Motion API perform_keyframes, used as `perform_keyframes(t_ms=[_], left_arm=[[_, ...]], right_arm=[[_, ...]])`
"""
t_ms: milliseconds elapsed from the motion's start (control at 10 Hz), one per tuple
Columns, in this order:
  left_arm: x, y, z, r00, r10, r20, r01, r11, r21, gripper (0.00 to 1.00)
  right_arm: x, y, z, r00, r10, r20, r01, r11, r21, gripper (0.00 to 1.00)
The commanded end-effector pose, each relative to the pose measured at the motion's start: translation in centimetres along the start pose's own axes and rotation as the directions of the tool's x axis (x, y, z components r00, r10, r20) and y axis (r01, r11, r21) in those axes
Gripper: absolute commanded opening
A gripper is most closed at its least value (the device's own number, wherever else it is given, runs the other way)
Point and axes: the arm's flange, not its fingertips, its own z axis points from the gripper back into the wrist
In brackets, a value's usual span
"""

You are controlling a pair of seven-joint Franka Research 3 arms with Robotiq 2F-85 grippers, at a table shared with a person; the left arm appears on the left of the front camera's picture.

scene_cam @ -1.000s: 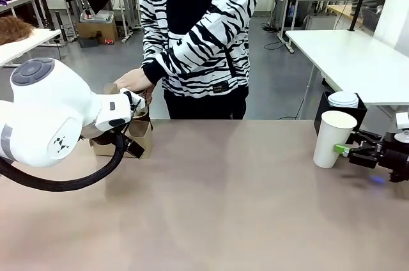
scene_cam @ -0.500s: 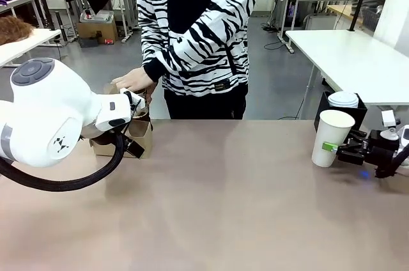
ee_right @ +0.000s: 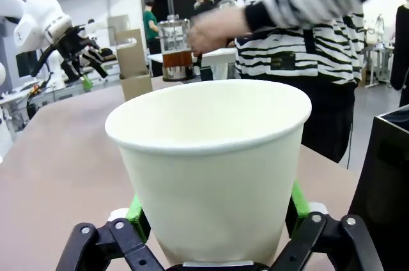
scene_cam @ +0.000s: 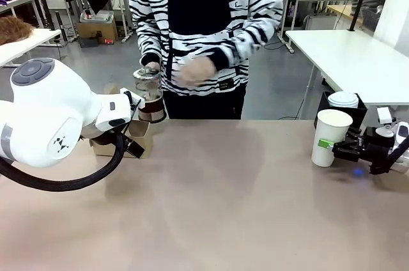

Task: Pour a drink into a cup and package it in a carrier.
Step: Pick up the 600 ml Paper Cup and place it in the middle top area of the table.

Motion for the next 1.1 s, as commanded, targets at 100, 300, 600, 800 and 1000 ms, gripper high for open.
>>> perform_keyframes(t_ms=[100,300,600,800,1000], left_arm=[[0.0,0.0,0.0,1.000,0.000,0.001,0.000,1.000,-0.001,1.00],[0.0,0.0,0.0,1.000,0.000,0.001,0.000,1.000,-0.001,1.00],[0.0,0.0,0.0,1.000,0.000,0.001,0.000,1.000,-0.001,1.00],[0.0,0.0,0.0,1.000,0.000,0.001,0.000,1.000,-0.001,1.00],[0.0,0.0,0.0,1.000,0.000,0.001,0.000,1.000,-0.001,1.00]], right_arm=[[0.0,0.0,0.0,1.000,0.000,0.000,0.000,1.000,0.000,0.80],[0.0,0.0,0.0,1.000,0.000,0.000,0.000,1.000,0.000,0.80],[2.5,2.4,0.4,1.000,0.003,0.018,-0.003,1.000,-0.014,0.80],[6.7,3.7,-1.6,0.998,0.012,0.056,-0.011,1.000,-0.016,0.80],[9.9,3.9,-5.7,0.998,-0.012,0.057,0.012,1.000,-0.007,0.80]])
